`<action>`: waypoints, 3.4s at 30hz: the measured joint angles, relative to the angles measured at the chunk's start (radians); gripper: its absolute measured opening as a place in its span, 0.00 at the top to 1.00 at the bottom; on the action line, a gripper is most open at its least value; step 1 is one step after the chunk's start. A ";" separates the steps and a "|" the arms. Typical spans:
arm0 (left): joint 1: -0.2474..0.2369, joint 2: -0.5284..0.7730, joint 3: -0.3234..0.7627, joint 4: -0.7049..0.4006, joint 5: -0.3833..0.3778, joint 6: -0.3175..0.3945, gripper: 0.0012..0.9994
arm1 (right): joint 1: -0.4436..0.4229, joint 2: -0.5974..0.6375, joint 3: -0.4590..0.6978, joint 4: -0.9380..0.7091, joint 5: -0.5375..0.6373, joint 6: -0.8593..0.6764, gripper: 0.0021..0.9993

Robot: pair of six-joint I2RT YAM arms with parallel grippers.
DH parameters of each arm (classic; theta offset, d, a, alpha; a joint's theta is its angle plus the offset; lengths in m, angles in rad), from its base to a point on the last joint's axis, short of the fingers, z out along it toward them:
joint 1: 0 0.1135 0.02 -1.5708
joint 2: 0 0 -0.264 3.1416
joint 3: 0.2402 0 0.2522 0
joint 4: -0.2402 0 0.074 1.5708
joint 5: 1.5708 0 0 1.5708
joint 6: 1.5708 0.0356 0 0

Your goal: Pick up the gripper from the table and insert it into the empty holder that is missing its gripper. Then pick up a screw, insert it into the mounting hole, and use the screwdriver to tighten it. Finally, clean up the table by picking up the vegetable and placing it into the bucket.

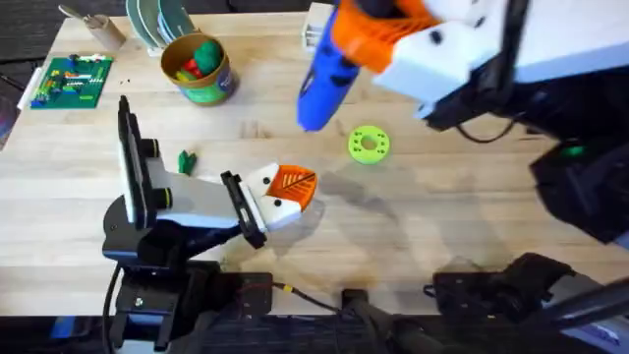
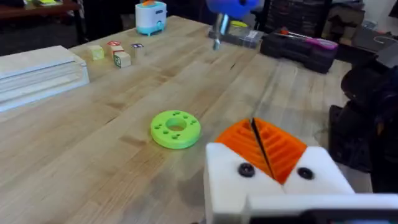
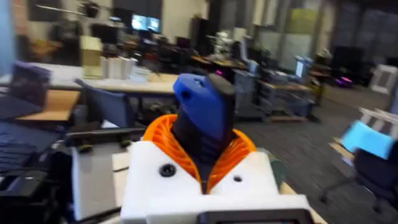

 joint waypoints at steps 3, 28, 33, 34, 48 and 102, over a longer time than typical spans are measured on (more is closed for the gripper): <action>0.000 0.000 0.000 0.000 0.000 0.000 0.99 | 0.079 0.070 0.000 0.077 -0.003 0.000 0.98; 0.000 0.000 0.000 0.000 0.000 0.000 0.99 | 0.231 0.192 -0.002 0.137 -0.010 -0.002 0.98; 0.000 0.000 0.000 0.000 0.000 0.000 0.99 | 0.231 0.192 -0.002 0.140 -0.010 -0.012 0.98; 0.000 0.000 0.000 0.000 0.000 0.000 0.99 | 0.231 0.193 -0.002 0.143 -0.010 -0.015 0.98; 0.000 0.000 0.000 0.000 -0.001 0.000 0.99 | 0.231 0.196 -0.002 0.146 -0.010 -0.054 0.98; 0.000 0.000 0.000 0.000 -0.002 0.000 0.99 | -0.236 0.630 -0.002 -0.326 0.755 -1.299 0.98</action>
